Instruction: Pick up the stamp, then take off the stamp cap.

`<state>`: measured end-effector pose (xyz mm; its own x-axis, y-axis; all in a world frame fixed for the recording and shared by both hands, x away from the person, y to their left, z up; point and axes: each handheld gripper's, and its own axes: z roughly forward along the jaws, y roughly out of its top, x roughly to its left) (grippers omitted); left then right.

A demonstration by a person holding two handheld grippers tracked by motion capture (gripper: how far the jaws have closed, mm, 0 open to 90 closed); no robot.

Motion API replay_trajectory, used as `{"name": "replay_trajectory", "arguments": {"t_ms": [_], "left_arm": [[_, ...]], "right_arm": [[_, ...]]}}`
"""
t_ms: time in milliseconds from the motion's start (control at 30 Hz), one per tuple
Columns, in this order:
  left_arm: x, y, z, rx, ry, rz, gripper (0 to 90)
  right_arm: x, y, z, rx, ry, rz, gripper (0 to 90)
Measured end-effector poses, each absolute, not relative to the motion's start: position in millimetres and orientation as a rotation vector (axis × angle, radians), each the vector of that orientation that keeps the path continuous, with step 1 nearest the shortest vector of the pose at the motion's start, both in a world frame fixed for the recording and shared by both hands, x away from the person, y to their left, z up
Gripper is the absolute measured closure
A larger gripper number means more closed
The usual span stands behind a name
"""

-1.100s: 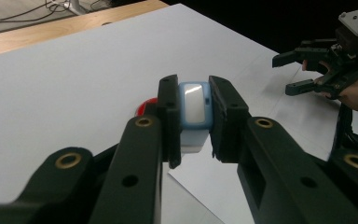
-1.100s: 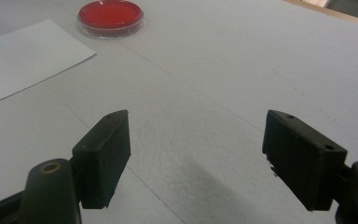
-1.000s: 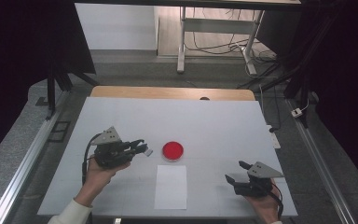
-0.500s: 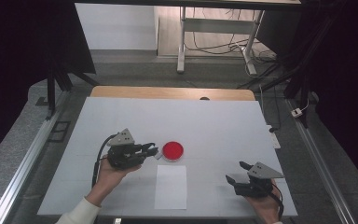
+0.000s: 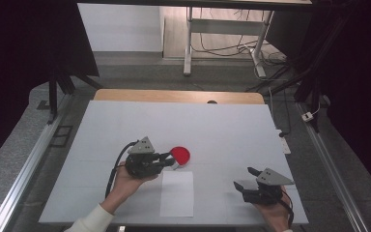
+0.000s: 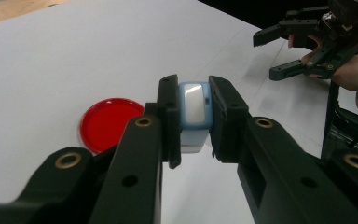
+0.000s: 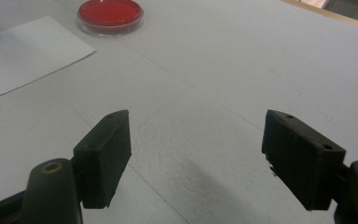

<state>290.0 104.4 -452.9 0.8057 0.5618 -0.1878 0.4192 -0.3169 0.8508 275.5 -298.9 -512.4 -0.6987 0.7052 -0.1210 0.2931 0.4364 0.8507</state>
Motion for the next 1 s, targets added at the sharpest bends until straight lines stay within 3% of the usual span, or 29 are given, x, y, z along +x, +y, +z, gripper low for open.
{"name": "replay_trajectory", "arguments": {"t_ms": [1000], "left_arm": [[292.1,86.5,-455.2,1.971,0.706,0.151,75.2]], "right_arm": [[271.0,-285.7,-509.1,0.790,2.236,1.208,24.4]]}}
